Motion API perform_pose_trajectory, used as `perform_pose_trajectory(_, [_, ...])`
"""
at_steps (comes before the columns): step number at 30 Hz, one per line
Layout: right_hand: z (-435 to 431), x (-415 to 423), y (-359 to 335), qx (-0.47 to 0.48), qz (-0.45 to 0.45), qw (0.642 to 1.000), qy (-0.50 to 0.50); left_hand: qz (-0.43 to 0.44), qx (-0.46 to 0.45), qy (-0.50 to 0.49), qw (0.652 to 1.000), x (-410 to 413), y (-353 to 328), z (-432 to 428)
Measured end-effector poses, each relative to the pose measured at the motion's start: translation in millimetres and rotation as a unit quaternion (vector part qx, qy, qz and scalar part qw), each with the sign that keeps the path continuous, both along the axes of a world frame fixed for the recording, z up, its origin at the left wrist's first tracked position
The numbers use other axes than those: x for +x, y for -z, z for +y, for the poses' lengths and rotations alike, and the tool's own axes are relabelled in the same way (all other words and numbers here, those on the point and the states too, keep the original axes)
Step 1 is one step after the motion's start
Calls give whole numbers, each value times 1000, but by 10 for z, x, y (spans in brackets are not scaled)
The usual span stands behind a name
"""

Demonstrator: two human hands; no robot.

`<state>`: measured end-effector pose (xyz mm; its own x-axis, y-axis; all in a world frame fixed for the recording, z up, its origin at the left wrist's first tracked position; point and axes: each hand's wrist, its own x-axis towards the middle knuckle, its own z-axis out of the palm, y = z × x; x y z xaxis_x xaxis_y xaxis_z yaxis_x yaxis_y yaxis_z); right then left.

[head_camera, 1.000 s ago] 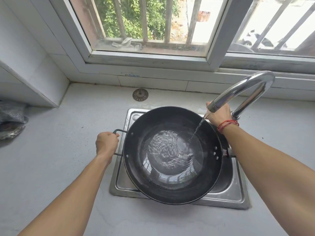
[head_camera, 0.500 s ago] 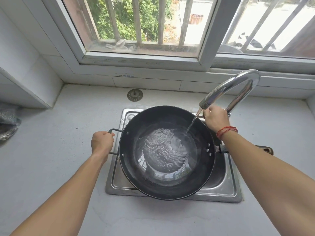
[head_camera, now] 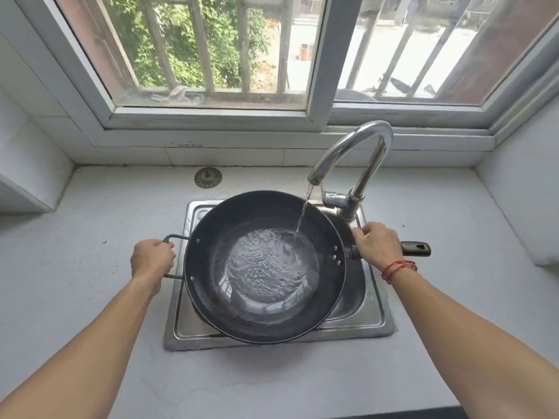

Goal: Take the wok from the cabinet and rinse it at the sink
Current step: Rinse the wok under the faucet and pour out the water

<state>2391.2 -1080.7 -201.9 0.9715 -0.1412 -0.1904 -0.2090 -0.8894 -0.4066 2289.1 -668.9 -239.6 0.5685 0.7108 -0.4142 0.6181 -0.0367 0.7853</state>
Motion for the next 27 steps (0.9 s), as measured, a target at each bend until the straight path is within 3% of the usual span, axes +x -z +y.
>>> perform_pose_trajectory(4, [-181, -223, 4, 22, 27, 999, 31, 4, 5, 17, 1000, -6, -40, 40])
perform_pose_trajectory(7, [-289, -334, 138, 92, 71, 988, 106, 6, 0, 20, 1000, -8, -65, 48])
perform_pose_trajectory(9, [-304, -386, 237, 208, 101, 955, 185, 3, -9, 22, 1000, -8, -81, 52])
perform_pose_trajectory(14, [-237, -399, 339, 455, 127, 824, 313, -11, -22, 17, 1000, -46, -111, 57])
perform_pose_trajectory(20, [-201, -280, 475, 607, 85, 705, 357, -25, -41, 10, 999, -83, -118, 57])
perform_pose_trajectory(23, [-204, -228, 534, 632, 81, 676, 370, -36, -42, 9, 998, -101, -131, 30])
perform_pose_trajectory(27, [-216, -200, 600, 632, 100, 676, 366, -40, -51, -2, 998, -120, -107, 25])
